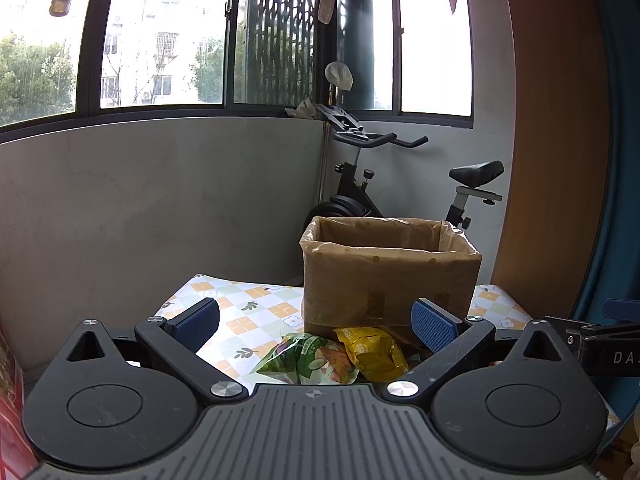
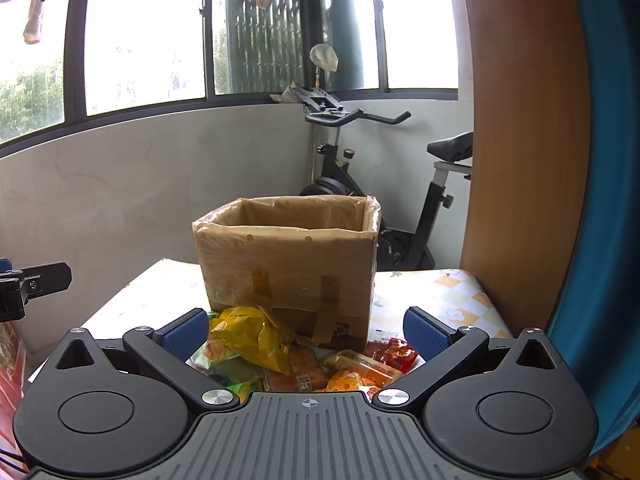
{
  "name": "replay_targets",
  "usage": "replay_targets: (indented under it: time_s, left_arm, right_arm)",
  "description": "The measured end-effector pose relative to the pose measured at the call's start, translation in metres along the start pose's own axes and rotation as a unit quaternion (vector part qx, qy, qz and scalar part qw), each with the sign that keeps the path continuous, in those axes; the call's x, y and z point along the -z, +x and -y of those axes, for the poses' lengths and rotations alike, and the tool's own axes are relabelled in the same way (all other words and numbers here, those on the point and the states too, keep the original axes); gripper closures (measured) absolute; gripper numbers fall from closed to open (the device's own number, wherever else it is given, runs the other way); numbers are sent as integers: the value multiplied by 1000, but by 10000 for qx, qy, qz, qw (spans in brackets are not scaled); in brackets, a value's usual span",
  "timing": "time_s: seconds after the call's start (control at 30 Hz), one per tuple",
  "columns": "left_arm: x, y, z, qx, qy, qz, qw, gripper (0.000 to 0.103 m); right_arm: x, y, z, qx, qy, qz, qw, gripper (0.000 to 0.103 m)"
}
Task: Organize snacks
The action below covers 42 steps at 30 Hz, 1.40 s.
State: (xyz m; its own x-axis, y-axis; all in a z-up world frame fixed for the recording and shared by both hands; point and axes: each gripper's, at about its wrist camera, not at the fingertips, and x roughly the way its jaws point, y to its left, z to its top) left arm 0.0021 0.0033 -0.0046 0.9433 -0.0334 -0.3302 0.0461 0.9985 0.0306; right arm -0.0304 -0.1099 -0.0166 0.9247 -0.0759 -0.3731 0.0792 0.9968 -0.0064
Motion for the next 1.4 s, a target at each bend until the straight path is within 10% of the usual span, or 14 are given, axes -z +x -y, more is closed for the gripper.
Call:
replay_targets:
  time_s: [1.4]
  left_arm:
    - [2,4,4,80,-6,-124,9999,0]
  right_arm:
    - [2,5,-5,18,1,-144,9999,0]
